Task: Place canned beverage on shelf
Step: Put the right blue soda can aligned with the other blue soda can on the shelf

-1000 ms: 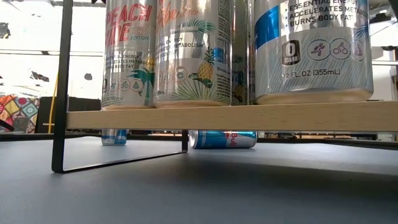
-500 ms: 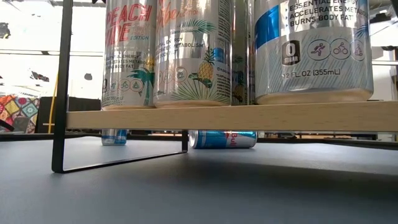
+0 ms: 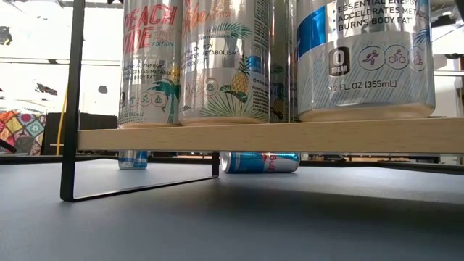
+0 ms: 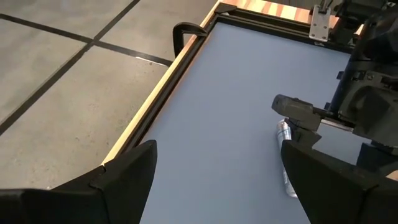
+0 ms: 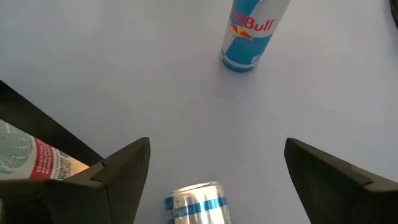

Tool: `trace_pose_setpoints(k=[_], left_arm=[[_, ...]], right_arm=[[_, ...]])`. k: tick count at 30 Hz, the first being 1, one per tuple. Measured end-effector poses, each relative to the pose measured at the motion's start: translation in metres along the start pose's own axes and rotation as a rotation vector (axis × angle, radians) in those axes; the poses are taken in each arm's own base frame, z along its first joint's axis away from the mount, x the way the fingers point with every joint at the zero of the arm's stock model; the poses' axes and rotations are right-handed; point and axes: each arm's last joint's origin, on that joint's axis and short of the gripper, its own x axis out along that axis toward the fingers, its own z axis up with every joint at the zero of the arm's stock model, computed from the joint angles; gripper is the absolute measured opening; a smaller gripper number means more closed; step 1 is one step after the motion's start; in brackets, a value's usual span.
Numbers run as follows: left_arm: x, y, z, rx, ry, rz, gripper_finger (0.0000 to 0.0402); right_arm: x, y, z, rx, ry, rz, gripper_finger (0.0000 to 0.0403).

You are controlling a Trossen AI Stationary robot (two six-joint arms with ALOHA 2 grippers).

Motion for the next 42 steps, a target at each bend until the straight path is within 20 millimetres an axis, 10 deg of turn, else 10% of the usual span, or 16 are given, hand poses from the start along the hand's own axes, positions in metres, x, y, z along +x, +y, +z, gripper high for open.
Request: trace_pose_setpoints(k=[20, 29, 42], left_arm=[[0.0, 0.0, 0.002, 0.016, -0.018, 0.001, 0.033], [0.0, 0.0, 0.002, 0.02, -0.017, 0.001, 0.033], [0.0, 0.0, 0.001, 0.033, -0.014, 0.003, 0.033]], right_arm=[[0.0, -0.002, 0.004, -0.01, -0.028, -0.075, 0.0353], [-0.04, -0.03, 0.021, -0.048, 0.069, -0.171, 0.0317], [-0.036, -0.025, -0.006, 0.025, 0.319, -0.079, 0.027]])
